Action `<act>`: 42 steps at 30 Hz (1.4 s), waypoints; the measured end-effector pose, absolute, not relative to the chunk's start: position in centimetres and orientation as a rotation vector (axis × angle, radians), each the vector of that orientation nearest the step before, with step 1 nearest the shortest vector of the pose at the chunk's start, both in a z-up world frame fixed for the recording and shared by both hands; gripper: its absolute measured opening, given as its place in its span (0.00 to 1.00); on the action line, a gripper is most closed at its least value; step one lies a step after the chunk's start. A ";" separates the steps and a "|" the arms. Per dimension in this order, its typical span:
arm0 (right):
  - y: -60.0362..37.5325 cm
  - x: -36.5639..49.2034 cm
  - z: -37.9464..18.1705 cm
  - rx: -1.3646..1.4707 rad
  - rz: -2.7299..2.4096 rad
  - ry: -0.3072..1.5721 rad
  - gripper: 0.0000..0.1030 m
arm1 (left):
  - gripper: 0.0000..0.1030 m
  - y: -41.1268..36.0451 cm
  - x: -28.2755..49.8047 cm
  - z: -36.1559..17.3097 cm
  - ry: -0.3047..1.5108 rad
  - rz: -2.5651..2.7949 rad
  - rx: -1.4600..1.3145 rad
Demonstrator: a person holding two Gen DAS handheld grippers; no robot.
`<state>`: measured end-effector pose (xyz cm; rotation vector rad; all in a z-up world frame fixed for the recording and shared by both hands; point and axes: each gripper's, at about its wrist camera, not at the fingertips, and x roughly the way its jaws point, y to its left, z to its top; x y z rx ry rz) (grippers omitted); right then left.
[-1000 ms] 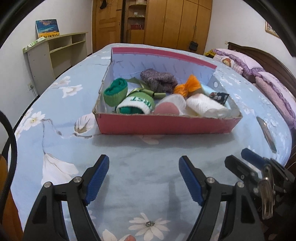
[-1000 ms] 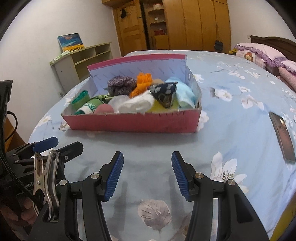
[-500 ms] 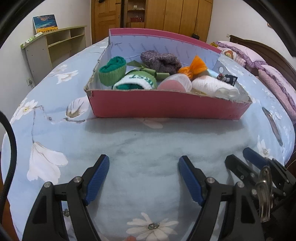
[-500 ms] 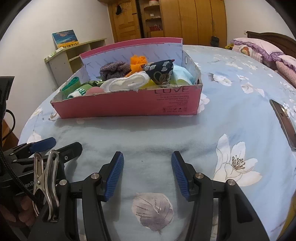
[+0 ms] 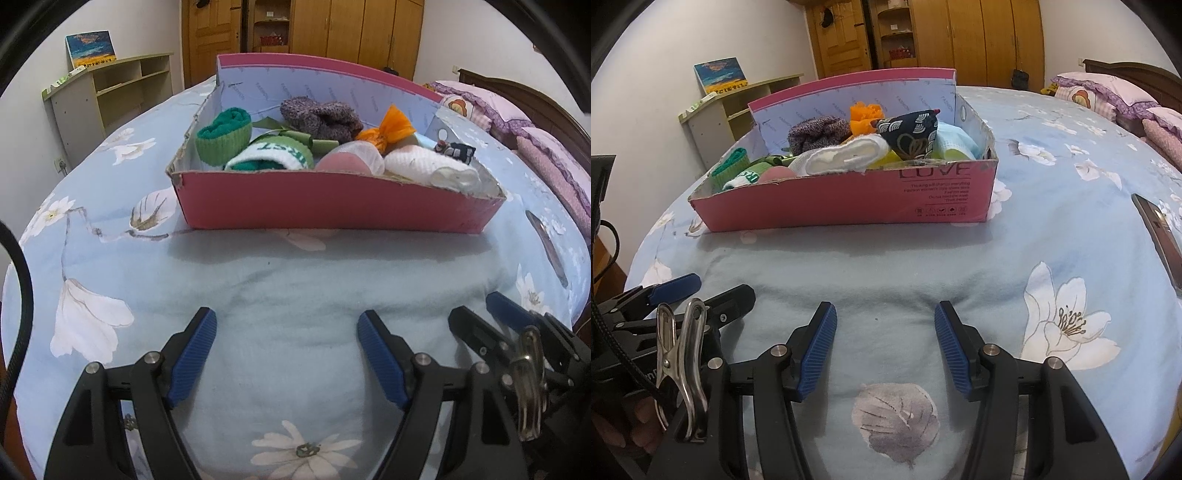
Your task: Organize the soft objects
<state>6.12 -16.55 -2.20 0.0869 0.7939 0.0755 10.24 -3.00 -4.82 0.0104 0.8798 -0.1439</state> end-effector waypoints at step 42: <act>-16.6 6.1 -2.2 0.089 0.076 0.795 0.56 | 0.81 -2.8 10.2 -5.0 0.874 -0.141 0.002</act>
